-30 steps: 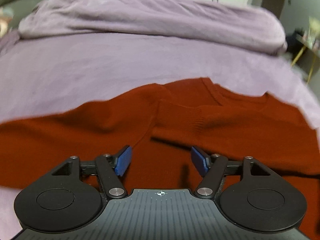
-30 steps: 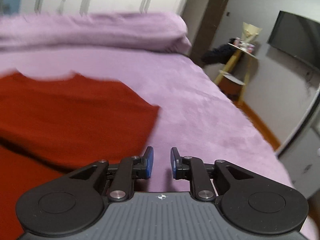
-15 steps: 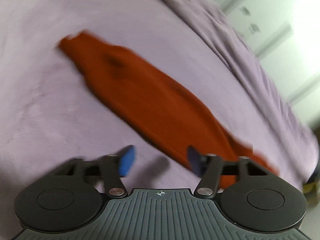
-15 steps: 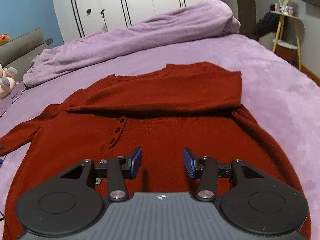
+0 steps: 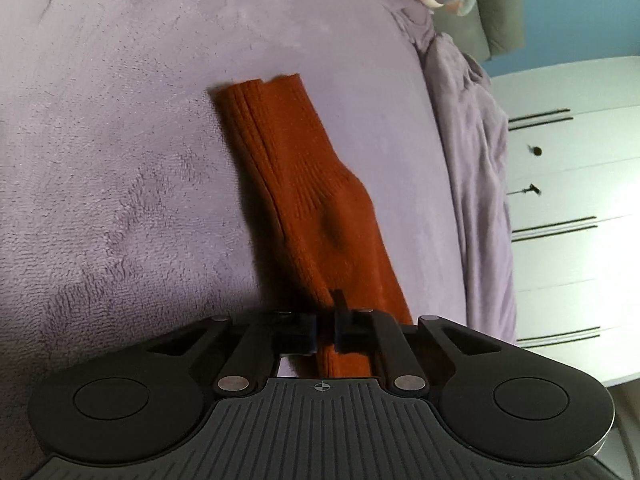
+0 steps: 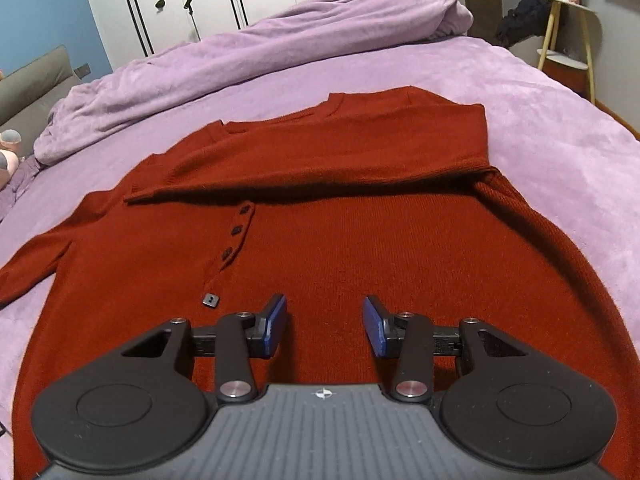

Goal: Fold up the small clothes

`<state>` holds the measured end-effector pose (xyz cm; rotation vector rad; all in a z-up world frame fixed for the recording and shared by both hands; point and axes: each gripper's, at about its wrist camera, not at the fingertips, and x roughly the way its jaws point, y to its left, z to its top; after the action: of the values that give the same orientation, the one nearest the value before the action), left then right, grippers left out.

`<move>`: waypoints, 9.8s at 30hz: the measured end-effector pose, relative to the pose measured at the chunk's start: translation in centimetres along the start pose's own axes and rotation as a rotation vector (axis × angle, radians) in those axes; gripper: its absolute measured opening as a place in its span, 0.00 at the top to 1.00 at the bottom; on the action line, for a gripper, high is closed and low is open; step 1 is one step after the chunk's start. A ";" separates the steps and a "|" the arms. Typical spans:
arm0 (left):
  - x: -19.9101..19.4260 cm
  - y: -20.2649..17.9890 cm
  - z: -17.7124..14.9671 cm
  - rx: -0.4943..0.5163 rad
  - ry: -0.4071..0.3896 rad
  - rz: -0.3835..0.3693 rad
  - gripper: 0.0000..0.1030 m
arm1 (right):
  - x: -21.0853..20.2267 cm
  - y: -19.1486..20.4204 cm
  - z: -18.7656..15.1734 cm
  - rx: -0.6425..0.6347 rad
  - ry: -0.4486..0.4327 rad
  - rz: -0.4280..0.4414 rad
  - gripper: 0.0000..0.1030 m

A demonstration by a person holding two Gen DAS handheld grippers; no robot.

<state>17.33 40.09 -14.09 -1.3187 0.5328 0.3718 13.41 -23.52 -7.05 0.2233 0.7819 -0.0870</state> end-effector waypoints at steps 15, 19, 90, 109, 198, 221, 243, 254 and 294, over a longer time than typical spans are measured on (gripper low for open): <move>-5.8 -22.2 -22.0 1.056 0.052 -0.355 0.90 | -0.6 -1.5 -0.8 0.042 -0.019 0.039 0.63; -3.3 -23.0 -30.7 1.216 0.203 -0.365 0.72 | -1.1 -2.4 -0.6 0.072 -0.012 0.053 0.64; 2.9 -20.0 -29.4 1.201 0.155 0.043 0.36 | 8.5 -3.8 14.6 0.023 -0.213 0.035 0.95; 7.2 -21.7 -34.3 1.336 0.229 0.102 0.40 | 10.8 -8.2 14.4 -0.038 -0.153 -0.277 0.94; -14.0 -4.6 -27.1 1.120 0.454 0.211 0.40 | -12.8 -13.7 -7.4 0.173 0.136 -0.004 0.66; -11.3 -4.8 -25.9 0.954 0.687 0.053 0.92 | -11.0 -17.2 -6.6 0.465 0.217 0.290 0.95; -2.3 -16.7 -28.4 1.161 0.299 0.042 0.81 | -3.7 -11.7 5.0 0.065 -0.117 -0.030 0.54; -2.4 -16.2 -26.4 1.203 0.335 -0.084 0.58 | -3.4 -11.8 4.7 -0.210 -0.092 0.040 0.47; 0.1 -16.0 -30.7 1.442 0.422 -0.054 0.76 | -0.1 -11.4 5.2 -0.232 0.011 0.074 0.86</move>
<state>21.31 6.63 -6.10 0.0169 0.8632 -0.3504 15.06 -35.84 -5.33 0.0328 0.7865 0.0750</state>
